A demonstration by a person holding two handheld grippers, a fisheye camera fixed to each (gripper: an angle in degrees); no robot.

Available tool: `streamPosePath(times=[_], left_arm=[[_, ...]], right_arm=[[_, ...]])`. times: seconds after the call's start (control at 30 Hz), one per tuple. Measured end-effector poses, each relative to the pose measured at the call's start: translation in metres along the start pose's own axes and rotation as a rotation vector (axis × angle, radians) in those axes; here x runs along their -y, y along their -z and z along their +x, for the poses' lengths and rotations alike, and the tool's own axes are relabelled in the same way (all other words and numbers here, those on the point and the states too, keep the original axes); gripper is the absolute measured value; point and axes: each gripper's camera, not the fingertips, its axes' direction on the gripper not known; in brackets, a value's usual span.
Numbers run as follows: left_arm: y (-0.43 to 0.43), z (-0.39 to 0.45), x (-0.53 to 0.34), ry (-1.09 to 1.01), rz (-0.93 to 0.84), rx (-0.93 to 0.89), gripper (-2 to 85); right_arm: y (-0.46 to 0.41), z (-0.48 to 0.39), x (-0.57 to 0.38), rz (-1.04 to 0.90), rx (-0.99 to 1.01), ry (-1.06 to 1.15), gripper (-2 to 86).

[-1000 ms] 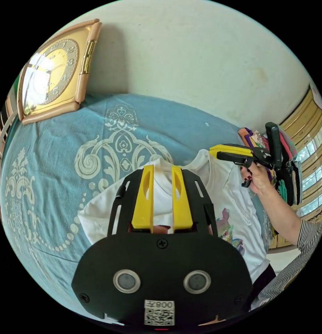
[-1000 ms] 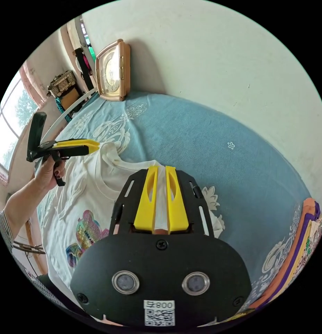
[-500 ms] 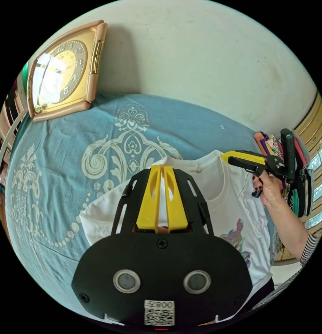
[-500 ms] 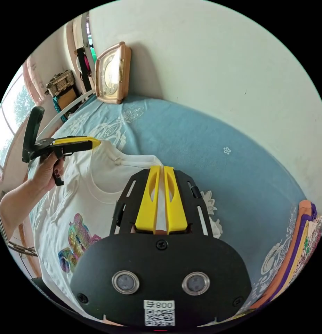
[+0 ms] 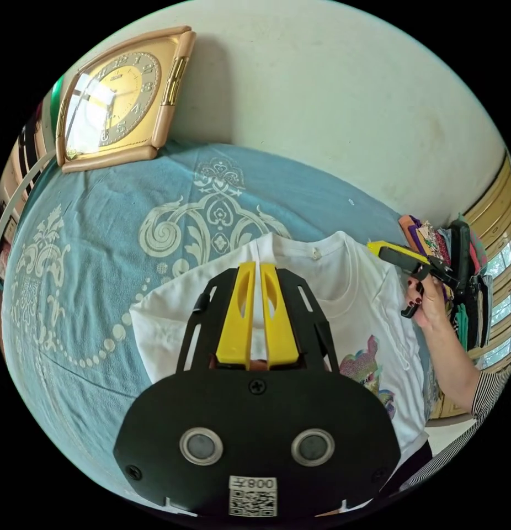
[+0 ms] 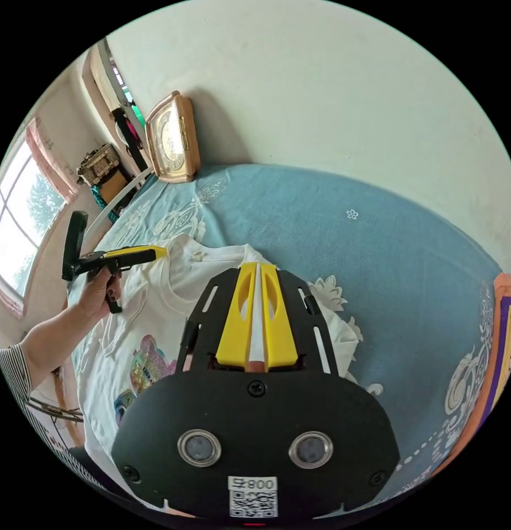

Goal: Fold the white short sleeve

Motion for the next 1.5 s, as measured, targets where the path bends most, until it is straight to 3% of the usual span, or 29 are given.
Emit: streamPosePath(times=[0.13,0.3,0.6,0.7,0.87,1.1,1.5], left_arm=[[0.004,-0.008,-0.031,-0.02,-0.083,0.028,0.6],[0.057,-0.021,-0.089,0.003,0.014,-0.053,0.4],[0.175,-0.062,-0.316,0.087,-0.059,-0.298,1.4],[0.207,-0.08,-0.395,0.215,-0.138,-0.372,2.1],[0.266,-0.109,-0.521,0.463,-0.104,-0.453,4.3],[0.289,-0.133,-0.649,0.576,-0.255,-0.481,9.3],[0.308,-0.196,-0.807,0.777,-0.207,-0.667,13.7]], right_arm=[[-0.021,-0.003,-0.016,-0.145,-0.084,0.045,0.5],[-0.007,0.006,-0.037,-0.145,-0.045,0.008,0.0],[0.12,0.008,-0.182,-0.083,0.019,0.006,-0.3],[0.153,0.012,-0.25,-0.167,0.014,-0.091,-0.2],[0.213,0.019,-0.369,-0.19,0.158,-0.372,0.1],[0.25,0.005,-0.483,-0.32,0.129,-0.513,1.0],[0.268,0.008,-0.6,-0.371,0.338,-0.705,7.5]])
